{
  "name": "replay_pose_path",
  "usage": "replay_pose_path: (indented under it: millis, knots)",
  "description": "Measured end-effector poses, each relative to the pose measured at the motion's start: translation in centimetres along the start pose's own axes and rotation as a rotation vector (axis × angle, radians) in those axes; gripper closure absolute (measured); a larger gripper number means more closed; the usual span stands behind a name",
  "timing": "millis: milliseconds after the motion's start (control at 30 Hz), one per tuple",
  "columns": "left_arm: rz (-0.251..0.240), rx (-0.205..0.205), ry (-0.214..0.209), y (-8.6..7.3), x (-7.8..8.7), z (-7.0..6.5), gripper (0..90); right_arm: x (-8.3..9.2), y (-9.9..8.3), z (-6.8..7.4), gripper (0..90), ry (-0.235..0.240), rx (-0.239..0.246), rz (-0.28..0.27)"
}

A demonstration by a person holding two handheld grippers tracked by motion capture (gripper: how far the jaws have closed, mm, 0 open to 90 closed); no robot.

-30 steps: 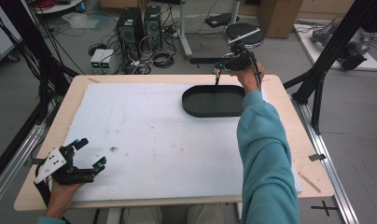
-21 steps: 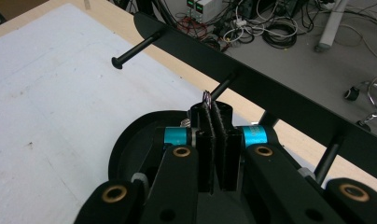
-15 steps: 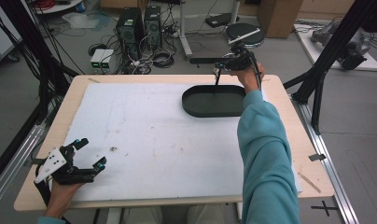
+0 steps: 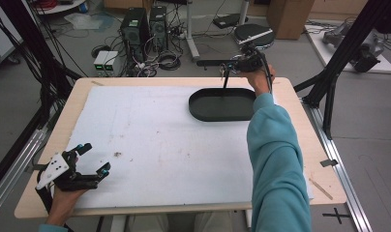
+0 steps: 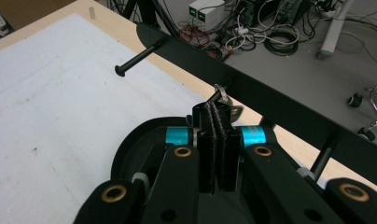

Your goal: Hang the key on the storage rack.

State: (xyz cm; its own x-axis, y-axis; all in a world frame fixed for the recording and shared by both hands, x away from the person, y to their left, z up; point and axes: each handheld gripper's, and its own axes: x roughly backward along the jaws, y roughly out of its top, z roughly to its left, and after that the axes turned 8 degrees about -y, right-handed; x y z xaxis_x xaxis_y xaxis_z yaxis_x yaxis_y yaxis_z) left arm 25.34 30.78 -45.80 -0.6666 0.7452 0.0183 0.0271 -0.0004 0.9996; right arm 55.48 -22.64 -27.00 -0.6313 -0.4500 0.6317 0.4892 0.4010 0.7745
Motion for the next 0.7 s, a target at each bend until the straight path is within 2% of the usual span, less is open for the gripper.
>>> replay_pose_path:
  millis: [133, 167, 233, 267, 300, 333, 400, 433, 567, 633, 700]
  knots:
    - [-0.001, 0.001, 0.001, 0.0, 0.0, 0.0, 1.7, 0.4, 0.0, 0.4, 82.5, 0.004, -0.011, -0.003]
    - [0.001, 0.001, 0.001, 0.0, 0.0, 0.0, 1.7, 0.5, 0.0, 0.5, 77.4, 0.007, -0.014, -0.012]
    - [0.002, 0.000, 0.001, 0.0, 0.0, 0.0, 1.7, 0.9, 0.1, 0.9, 56.6, 0.006, -0.032, -0.042]
    - [0.002, 0.002, 0.001, 0.0, 0.0, 0.0, 1.7, 1.2, 0.1, 1.1, 44.2, 0.015, -0.042, -0.058]
    - [0.001, 0.002, 0.000, 0.0, 0.0, 0.0, 1.7, 1.4, 0.1, 1.5, 27.3, 0.009, -0.038, -0.080]
    - [0.001, 0.002, 0.000, 0.0, 0.0, 0.0, 1.7, 1.6, 0.1, 2.0, 15.4, -0.011, -0.032, -0.090]
    - [0.002, 0.002, 0.001, 0.0, 0.0, 0.0, 1.7, 2.1, 0.1, 3.1, 0.8, -0.022, -0.010, -0.078]
    - [0.002, 0.002, 0.001, 0.0, 0.0, 0.0, 1.7, 2.5, -0.1, 3.6, 0.5, -0.023, 0.003, -0.066]
    - [-0.002, 0.001, 0.002, 0.0, 0.0, 0.0, 1.7, 4.3, -1.2, 4.9, 0.5, 0.011, 0.022, -0.100]
    - [-0.002, 0.001, 0.002, 0.0, 0.0, 0.0, 1.7, 5.3, -2.0, 5.4, 0.5, 0.026, 0.047, -0.151]
    - [-0.003, 0.001, 0.002, 0.0, 0.0, 0.0, 1.7, 6.1, -2.9, 5.8, 0.5, 0.041, 0.054, -0.172]
